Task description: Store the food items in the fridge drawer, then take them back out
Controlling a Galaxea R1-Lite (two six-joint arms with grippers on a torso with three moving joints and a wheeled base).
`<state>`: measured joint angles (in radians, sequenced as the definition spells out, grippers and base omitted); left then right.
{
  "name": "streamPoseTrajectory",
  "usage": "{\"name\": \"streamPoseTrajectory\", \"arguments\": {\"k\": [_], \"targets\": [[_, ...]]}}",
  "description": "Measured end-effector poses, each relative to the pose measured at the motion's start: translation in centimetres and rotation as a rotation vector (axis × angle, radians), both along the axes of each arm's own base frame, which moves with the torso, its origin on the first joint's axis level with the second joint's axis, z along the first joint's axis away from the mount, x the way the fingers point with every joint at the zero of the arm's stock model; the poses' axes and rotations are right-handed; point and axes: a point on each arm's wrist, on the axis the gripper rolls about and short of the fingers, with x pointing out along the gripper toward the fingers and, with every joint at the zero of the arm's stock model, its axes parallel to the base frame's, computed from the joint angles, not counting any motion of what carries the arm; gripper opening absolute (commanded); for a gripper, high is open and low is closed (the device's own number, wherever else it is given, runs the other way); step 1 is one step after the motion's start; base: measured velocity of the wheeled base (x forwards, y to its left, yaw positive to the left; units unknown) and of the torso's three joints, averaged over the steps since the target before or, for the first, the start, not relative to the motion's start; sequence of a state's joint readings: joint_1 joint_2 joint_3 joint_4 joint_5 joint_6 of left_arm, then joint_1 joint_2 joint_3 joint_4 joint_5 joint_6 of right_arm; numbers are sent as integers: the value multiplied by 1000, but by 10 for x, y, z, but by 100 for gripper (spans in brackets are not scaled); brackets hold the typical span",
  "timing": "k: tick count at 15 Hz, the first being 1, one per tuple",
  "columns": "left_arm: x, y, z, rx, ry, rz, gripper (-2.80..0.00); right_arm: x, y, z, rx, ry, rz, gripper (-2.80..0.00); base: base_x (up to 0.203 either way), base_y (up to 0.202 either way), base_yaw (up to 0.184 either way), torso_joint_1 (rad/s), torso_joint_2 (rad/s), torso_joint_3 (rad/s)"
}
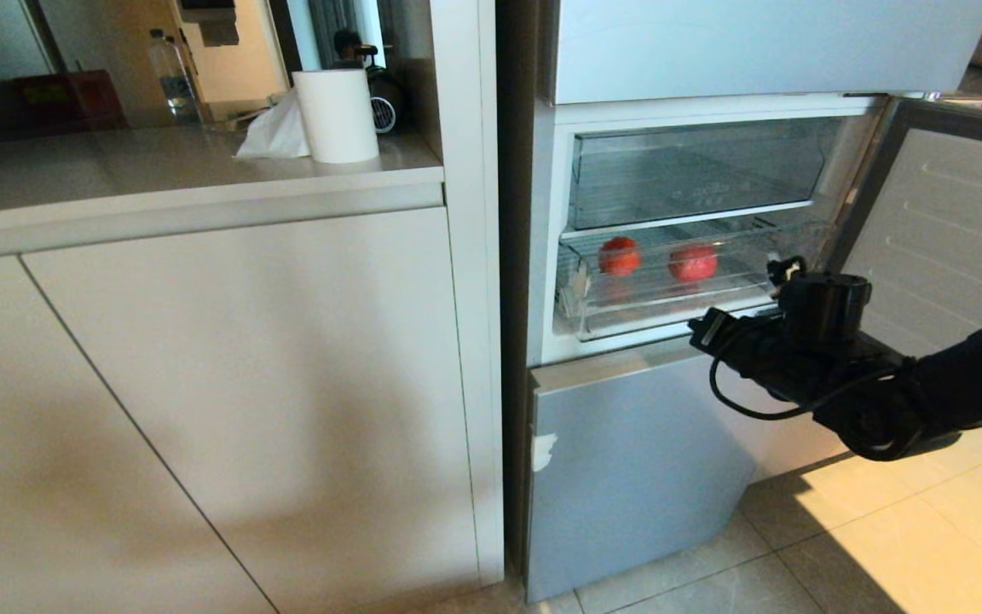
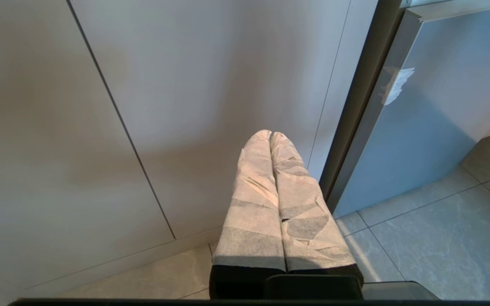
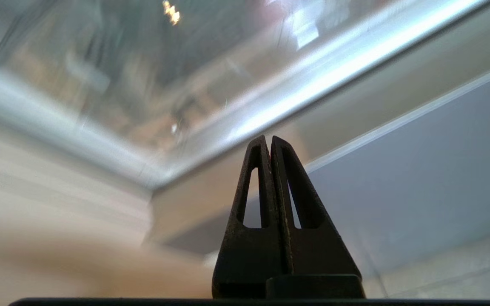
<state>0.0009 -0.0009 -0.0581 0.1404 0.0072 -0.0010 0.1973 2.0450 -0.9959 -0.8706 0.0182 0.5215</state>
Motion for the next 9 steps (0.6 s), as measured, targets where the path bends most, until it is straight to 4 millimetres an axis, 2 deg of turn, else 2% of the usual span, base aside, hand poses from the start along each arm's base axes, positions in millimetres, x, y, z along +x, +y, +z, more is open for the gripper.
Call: {"name": "streamPoseTrajectory", "arguments": {"k": [5, 7, 9], "targets": [[0, 0, 0, 0, -1, 0, -280, -29, -3, -6, -19, 59, 18, -280, 0, 0, 0, 0, 0, 0], [0, 0, 0, 0, 0, 0, -280, -50, -7, -5, -44, 63, 23, -280, 0, 0, 0, 0, 0, 0], [0, 0, 0, 0, 0, -1, -280, -76, -13, 5, -101, 25, 33, -280, 0, 0, 0, 0, 0, 0]]}}
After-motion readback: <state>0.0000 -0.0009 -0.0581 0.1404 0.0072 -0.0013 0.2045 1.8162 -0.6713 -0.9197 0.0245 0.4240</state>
